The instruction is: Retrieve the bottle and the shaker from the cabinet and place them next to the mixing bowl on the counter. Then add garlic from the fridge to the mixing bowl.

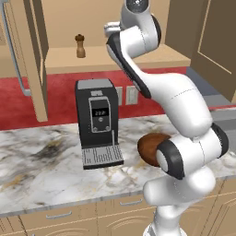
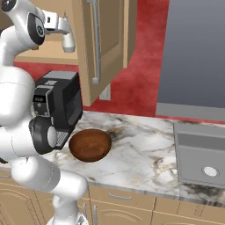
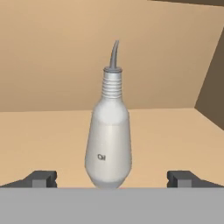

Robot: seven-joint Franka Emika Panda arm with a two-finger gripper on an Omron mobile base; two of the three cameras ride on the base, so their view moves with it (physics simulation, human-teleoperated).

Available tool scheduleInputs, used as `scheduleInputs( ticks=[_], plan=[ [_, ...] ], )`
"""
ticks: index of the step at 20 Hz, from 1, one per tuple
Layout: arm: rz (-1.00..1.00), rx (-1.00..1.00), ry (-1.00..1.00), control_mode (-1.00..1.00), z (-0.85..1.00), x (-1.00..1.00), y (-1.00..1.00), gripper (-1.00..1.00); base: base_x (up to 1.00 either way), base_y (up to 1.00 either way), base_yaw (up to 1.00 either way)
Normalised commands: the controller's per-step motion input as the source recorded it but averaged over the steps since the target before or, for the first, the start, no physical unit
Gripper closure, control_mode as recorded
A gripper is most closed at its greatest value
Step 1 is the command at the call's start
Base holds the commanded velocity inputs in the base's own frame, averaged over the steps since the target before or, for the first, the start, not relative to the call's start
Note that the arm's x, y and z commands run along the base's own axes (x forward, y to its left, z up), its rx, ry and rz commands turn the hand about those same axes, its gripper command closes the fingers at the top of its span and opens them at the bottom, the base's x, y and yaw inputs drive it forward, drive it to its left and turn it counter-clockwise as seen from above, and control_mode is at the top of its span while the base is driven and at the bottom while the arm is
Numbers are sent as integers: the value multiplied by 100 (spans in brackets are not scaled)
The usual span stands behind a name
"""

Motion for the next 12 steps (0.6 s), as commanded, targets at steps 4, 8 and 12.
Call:
scheduleInputs(
  ticks=[4,8,12],
  plan=[
    [0,0,7,-100,0,32,0,-100,0,0,0],
    [0,0,3,-100,-1,22,0,-100,0,0,0],
    [0,0,2,-100,-1,18,0,-100,0,0,0]
  ],
)
